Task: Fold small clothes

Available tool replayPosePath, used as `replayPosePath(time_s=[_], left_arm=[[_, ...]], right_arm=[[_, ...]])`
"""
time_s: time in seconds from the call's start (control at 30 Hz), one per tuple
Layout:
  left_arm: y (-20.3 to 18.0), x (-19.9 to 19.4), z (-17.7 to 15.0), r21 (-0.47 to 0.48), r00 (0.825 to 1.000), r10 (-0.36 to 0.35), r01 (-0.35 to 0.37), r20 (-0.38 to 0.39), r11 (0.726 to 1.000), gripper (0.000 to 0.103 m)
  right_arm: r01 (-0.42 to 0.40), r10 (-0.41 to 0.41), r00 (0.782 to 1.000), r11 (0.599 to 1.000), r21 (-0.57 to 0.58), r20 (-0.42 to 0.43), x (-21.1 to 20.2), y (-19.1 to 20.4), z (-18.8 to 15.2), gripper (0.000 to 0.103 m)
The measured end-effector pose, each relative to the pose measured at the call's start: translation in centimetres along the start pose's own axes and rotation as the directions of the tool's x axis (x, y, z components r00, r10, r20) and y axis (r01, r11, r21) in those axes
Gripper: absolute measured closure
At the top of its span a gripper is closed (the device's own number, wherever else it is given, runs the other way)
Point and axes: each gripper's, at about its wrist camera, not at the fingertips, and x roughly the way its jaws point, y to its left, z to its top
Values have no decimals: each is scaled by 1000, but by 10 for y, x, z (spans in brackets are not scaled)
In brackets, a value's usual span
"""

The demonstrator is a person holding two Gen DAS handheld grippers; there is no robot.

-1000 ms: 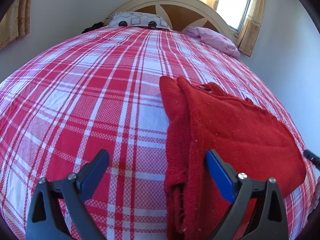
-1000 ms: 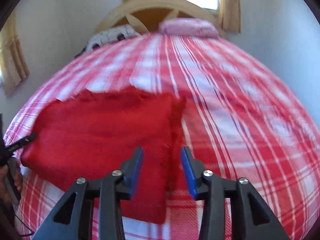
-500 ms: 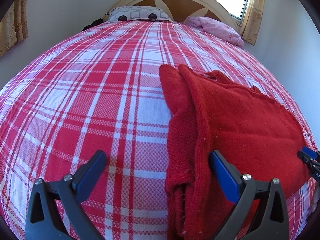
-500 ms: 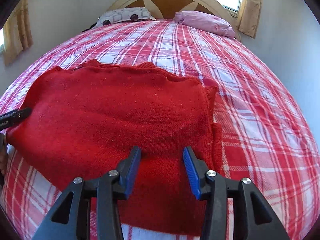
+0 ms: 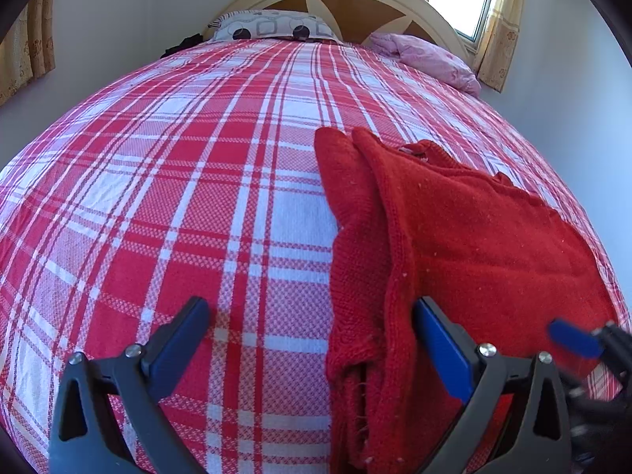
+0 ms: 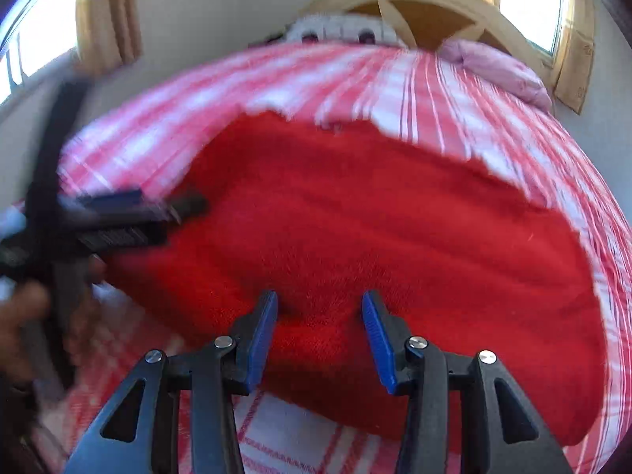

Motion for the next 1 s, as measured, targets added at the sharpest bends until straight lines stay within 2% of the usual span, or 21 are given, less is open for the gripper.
replayPosePath(time_s=[0.13,0.23,0.3,0.43,0.5,0.63,0.73,0.83,0.93,1.0], left_arm=[[16,-9,-1,-77,997,-65,69,45,995,0],[37,-19,-3,-173,991,-88,105,101,979,0],[51,-25,-5,-249,988,-71,104,136,963,0],[71,-34,-10,-344,980,-50,114,190,932,0],[72,-35,-9,-351,980,-52,119,194,929,0],[82,-47,-11,-358,971,-50,133,232,924,0],[92,-60,-16,-378,958,-34,145,285,914,0],[104,-60,-18,-417,954,-51,176,295,892,0],[115,-50,-20,-476,961,-80,203,266,856,0],[122,-48,-22,-508,959,-100,228,266,830,0]], right_arm=[[-20,20,1000,1000,14,-15,-4,-6,1,55],[-19,19,1000,999,34,0,-14,-8,0,55],[-34,33,999,999,40,33,-26,-4,-3,54],[-73,81,992,994,-86,98,-42,33,-1,37],[-73,93,989,984,-165,116,-45,55,0,35],[-26,62,990,964,-263,128,-41,87,-2,35],[-3,46,991,944,-330,124,-35,110,-7,35],[35,17,991,924,-380,132,-29,126,-13,35],[75,-16,989,912,-402,148,-22,139,-13,35],[126,-64,985,898,-422,158,-17,145,-12,35]])
